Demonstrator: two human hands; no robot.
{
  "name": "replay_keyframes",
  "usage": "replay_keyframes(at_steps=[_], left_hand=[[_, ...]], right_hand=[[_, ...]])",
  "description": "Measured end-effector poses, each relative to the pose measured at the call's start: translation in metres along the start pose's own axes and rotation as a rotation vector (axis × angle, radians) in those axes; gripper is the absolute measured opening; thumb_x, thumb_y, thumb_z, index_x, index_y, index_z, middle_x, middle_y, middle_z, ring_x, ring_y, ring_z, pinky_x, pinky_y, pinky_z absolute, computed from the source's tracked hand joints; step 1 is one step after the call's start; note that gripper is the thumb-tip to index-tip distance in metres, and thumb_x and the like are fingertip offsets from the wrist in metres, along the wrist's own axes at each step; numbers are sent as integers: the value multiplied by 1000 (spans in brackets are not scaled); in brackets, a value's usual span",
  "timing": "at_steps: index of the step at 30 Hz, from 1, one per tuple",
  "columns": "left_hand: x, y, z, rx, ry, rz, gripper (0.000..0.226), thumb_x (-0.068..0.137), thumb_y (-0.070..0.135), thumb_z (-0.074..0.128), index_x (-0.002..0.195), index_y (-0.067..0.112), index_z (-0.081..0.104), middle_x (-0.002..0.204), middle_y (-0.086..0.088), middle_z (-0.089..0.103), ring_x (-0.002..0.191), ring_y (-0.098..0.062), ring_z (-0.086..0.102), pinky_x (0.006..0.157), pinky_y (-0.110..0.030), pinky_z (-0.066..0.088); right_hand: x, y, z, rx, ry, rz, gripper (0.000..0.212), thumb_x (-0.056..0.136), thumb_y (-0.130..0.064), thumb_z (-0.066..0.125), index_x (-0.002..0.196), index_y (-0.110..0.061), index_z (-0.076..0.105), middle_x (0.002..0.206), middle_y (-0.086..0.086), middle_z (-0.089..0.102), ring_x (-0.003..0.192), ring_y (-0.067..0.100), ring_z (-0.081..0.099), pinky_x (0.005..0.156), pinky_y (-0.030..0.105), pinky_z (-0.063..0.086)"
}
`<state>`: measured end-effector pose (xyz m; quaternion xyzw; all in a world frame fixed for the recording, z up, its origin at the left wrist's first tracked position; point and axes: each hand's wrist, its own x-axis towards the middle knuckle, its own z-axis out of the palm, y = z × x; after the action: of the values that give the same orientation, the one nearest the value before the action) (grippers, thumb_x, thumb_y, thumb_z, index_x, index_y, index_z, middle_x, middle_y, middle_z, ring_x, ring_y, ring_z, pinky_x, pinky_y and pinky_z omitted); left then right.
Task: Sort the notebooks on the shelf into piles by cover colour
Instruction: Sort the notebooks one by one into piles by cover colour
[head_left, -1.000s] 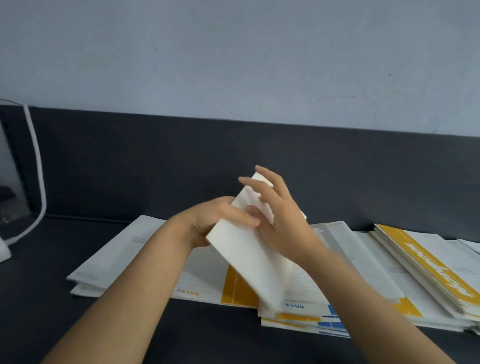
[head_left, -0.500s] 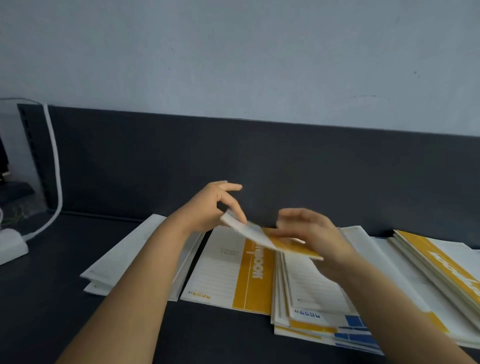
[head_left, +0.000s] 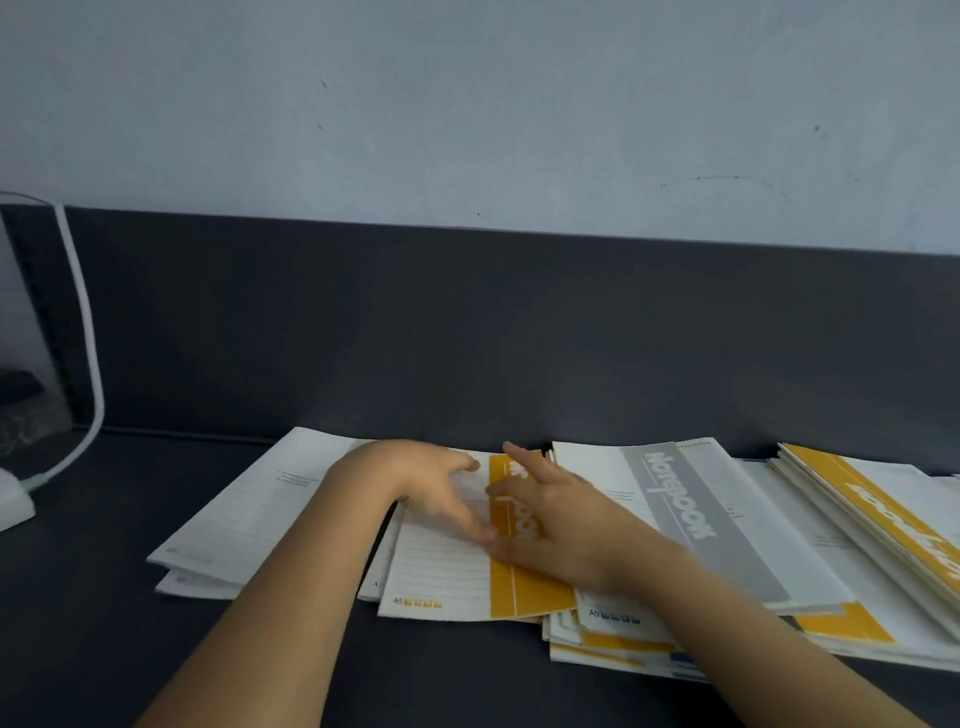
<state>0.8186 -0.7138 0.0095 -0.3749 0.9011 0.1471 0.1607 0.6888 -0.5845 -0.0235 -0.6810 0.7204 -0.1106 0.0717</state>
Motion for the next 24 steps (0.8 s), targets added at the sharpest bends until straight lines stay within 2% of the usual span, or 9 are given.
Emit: replay_keyframes(at_steps=[4,7,9,12,14,17,20,22,24], left_hand=[[1,-9,-1,21,-68,-56,109,66,67,75,152,44,11,161,12,16,145,-21,25,115,-42,30],[-2,-14,-4,-51,-38,-54,107,66,56,81,152,41,20,158,10,24,142,-21,29,114,-40,32],[-4,-10,-4,-116,18,29,99,68,49,82,150,35,29,154,11,32,140,-17,32,113,-36,31],[2,13,3,-333,168,188,77,76,45,78,143,29,44,144,11,47,133,-12,44,104,-30,39],[8,34,13,-523,237,230,74,78,40,78,142,25,45,140,8,51,124,-14,52,94,-28,47],[20,58,32,-721,211,228,72,76,32,82,139,21,48,136,3,56,117,-16,57,97,-36,51],[24,63,42,-834,284,186,80,75,28,83,143,21,42,138,1,52,120,-17,54,100,-36,49],[22,65,42,-831,379,182,77,79,23,79,145,23,39,145,2,44,126,-17,47,97,-28,48],[15,66,36,-866,460,187,76,87,14,70,150,26,30,154,2,31,126,-9,39,80,-10,44]], right_hand=[[-8,27,-29,20,165,259,42,97,-35,44,137,-24,46,147,0,40,130,21,43,104,33,37],[-19,53,-45,-175,148,612,48,88,-49,53,122,-15,53,114,3,58,105,23,55,81,32,45],[-24,63,-48,-183,101,739,58,76,-62,64,103,-13,54,93,-1,57,87,18,56,69,27,44],[-24,66,-52,-117,121,773,62,61,-63,77,87,-15,47,77,-3,55,72,13,53,60,24,43],[-22,66,-52,-74,135,785,60,55,-60,82,81,-15,50,73,-3,55,67,11,52,56,24,42],[-21,69,-51,6,116,802,65,50,-60,84,86,-16,53,80,-3,58,77,15,57,61,26,45],[-19,71,-47,113,123,782,66,56,-56,83,95,-16,48,88,-3,55,85,17,56,67,28,44],[-16,69,-43,157,155,750,57,63,-54,79,95,-15,52,84,-3,55,79,16,54,60,25,40],[-10,62,-34,204,204,685,49,72,-53,74,92,-13,54,80,-2,55,76,16,54,53,24,36]])
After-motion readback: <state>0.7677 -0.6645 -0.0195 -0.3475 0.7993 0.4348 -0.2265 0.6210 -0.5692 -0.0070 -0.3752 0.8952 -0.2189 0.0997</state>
